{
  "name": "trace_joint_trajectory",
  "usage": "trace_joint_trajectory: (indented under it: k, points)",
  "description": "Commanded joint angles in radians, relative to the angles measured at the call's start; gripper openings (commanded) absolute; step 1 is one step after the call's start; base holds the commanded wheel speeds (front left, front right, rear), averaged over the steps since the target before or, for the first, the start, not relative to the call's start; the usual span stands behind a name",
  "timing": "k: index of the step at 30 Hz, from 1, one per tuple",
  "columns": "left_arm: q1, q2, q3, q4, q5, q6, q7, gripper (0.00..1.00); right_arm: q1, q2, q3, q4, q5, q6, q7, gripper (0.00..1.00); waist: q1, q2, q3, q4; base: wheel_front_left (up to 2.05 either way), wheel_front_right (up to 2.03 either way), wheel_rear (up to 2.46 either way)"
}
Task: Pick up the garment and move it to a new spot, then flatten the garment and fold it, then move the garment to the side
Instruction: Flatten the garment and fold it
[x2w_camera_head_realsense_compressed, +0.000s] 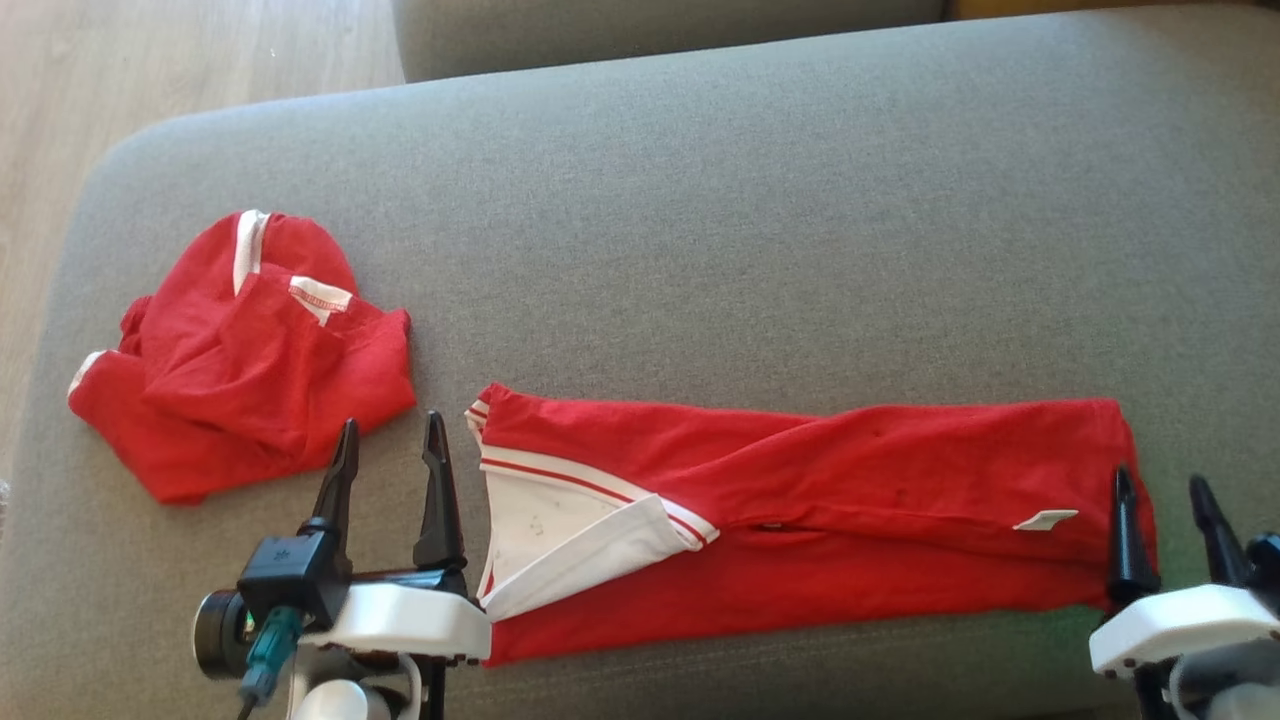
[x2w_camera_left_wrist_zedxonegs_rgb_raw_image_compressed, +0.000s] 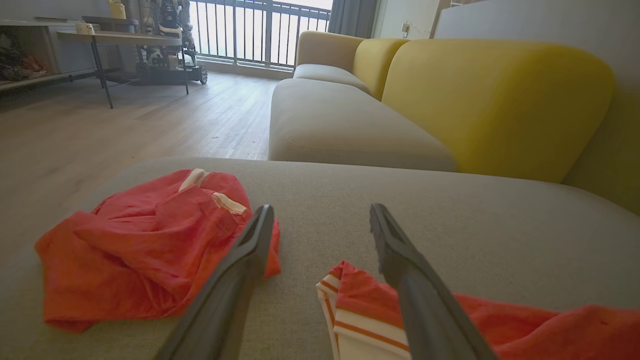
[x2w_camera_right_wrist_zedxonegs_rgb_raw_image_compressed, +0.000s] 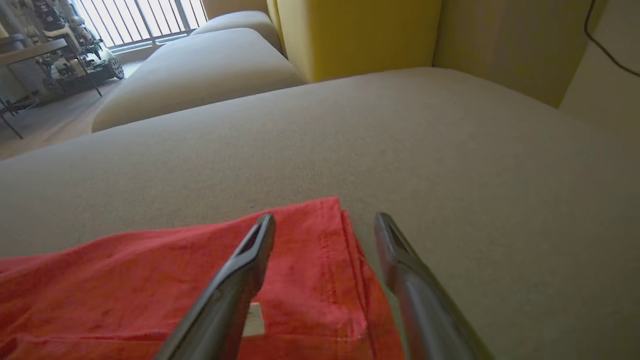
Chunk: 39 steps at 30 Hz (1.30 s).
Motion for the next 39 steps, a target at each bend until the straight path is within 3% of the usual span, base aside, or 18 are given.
trace_joint_trajectory:
  k: [1,6,12,24,37,39]
  points:
    - [-0.034,-0.003,0.028,-0.029,0.001,0.001,-0.005,1.0,-0.058,-0.005,0.004,0.021,0.034,0.0,0.009,1.0,0.0,0.0,0.008,-0.003,0.0,0.0,0.0]
    - [-0.046,-0.003,0.023,-0.047,0.0,-0.006,-0.005,1.0,-0.119,-0.004,-0.039,0.131,0.054,0.0,0.037,1.0,0.0,0.0,0.032,-0.009,0.0,0.0,0.0]
    - [-0.071,-0.003,0.024,-0.066,0.002,-0.01,-0.005,1.0,-0.176,-0.004,-0.067,0.216,-0.002,0.0,0.066,1.0,0.0,0.0,0.063,-0.009,0.0,0.0,0.0]
    - [-0.09,-0.003,0.038,-0.087,-0.001,-0.018,-0.005,1.0,-0.23,-0.004,-0.116,0.312,-0.07,0.0,0.068,1.0,0.0,0.0,0.08,-0.002,0.0,0.0,0.0]
    - [-0.098,-0.003,0.048,-0.089,0.005,-0.02,-0.005,1.0,-0.269,-0.004,-0.101,0.391,-0.08,0.0,0.068,1.0,0.0,0.0,0.09,-0.002,0.0,0.0,0.0]
    - [-0.098,-0.003,0.05,-0.088,0.006,-0.02,-0.005,1.0,-0.27,-0.004,-0.096,0.397,-0.079,0.0,0.064,0.65,0.0,0.0,0.088,-0.003,0.0,0.0,0.0]
